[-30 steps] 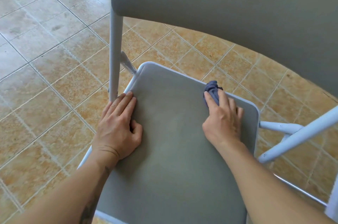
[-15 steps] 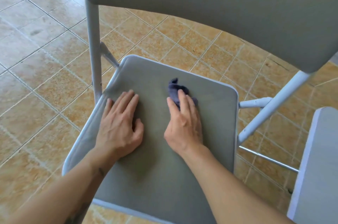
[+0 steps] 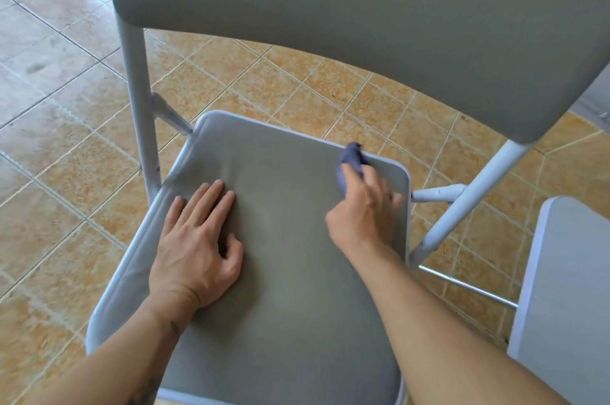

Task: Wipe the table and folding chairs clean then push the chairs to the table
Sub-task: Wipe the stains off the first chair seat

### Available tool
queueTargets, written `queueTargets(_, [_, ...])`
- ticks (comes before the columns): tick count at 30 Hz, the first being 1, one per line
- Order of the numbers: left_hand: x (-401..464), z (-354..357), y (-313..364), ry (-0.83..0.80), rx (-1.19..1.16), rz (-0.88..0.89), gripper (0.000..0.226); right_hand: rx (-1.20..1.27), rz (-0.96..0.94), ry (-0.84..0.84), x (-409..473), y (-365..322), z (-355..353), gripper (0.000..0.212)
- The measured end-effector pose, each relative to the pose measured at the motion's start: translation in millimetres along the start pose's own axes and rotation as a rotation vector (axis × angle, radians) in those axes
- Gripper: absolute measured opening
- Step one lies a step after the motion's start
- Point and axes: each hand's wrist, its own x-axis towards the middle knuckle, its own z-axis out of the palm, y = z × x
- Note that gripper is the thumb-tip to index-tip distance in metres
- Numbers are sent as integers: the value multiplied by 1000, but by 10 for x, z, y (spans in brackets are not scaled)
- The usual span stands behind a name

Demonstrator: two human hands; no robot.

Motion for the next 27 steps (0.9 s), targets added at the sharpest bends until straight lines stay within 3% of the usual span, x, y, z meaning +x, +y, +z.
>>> queueTargets(3, [19, -3, 15, 1, -6, -3, 67, 7, -435, -98, -80, -318, 127, 63])
queueTargets(4, [29, -11, 5, -4, -3, -1, 67, -25, -501, -123, -70, -304, 181, 64])
queueTargets(6, [52, -19, -1, -9, -5, 6, 67, -27, -404, -89, 11, -112, 206, 64])
queueTargets(11, [134, 78, 142, -37, -47, 19, 68, -29, 107, -6, 17, 510, -18, 67])
queueTargets(13, [141, 72, 127, -65, -95, 16, 71, 44, 127, -46, -3, 399, -82, 68])
queueTargets(16, [172, -83, 51, -99, -144, 16, 72, 175, -145, -46, -11, -127, -83, 62])
queueTargets(19, [72, -243, -63, -33, -92, 26, 67, 231, -424, -82, -52, -746, -7, 66])
queueTargets(23, [-263, -274, -304, -19, 26, 5, 65, 98, -571, -208, -268, -1314, 259, 70])
queueTargets(27, [-281, -272, -354, 18, 21, -9, 64, -66, -618, -103, -100, -1214, 384, 68])
